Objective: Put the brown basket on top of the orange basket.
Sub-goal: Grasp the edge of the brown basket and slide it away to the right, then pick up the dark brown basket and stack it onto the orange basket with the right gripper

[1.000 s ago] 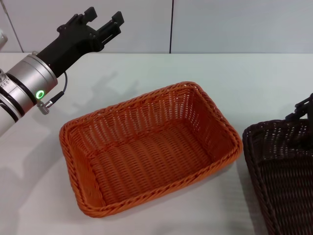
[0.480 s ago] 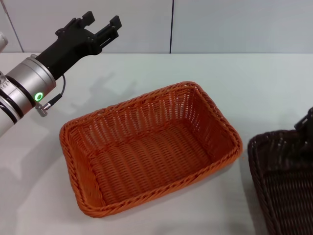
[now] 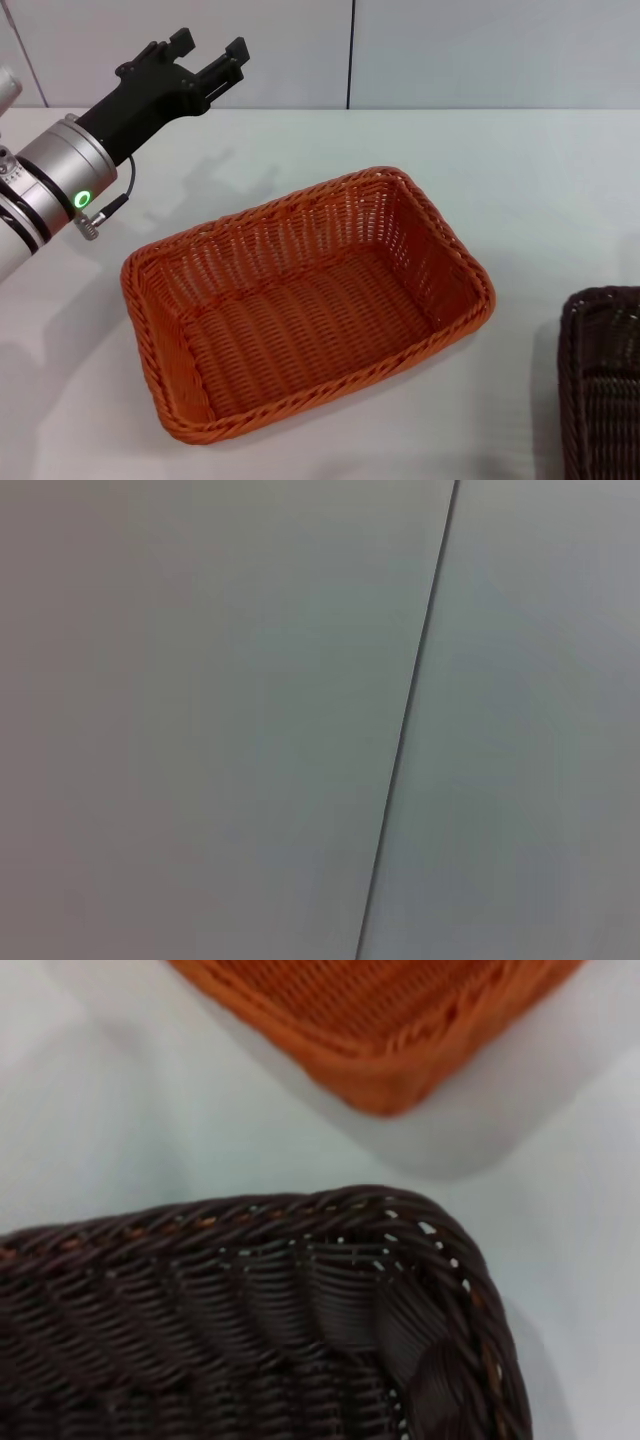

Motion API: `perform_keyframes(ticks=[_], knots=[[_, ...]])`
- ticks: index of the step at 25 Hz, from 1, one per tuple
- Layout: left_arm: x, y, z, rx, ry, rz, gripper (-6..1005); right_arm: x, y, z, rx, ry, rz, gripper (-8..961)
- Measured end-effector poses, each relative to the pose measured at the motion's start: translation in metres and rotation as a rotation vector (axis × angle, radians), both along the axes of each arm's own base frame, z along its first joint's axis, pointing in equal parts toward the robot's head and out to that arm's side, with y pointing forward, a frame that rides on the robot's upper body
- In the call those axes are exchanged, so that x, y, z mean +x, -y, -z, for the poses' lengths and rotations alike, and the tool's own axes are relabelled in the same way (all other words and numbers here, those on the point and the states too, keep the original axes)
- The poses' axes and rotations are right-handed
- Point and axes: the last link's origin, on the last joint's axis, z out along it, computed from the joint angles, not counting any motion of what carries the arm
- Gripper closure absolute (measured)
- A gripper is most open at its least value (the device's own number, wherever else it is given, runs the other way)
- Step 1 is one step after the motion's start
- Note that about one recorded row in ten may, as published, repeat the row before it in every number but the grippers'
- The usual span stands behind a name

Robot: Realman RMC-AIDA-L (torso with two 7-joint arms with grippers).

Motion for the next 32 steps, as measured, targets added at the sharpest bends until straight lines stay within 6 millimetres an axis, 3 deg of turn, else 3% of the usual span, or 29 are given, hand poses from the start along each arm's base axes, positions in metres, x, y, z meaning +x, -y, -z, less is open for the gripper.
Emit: perform_keyframes(ticks=[16,26,32], knots=[[0.0,-0.005,-0.001,0.01,0.004,-0.01,186,0.013,0.007,-0.007,0.021,0.045,0.069,806],[-0.005,-0.008,-0.011,0.047,0.022,-0.03,186,-0.006,0.035,-0.031,0.013,-0.298,-0.043,807],[-0.005,-0.01,-0.014,0.06,0.02,-0.03,186,-0.006,0.048,-0.032,0.044,-0.446,-0.105,808]])
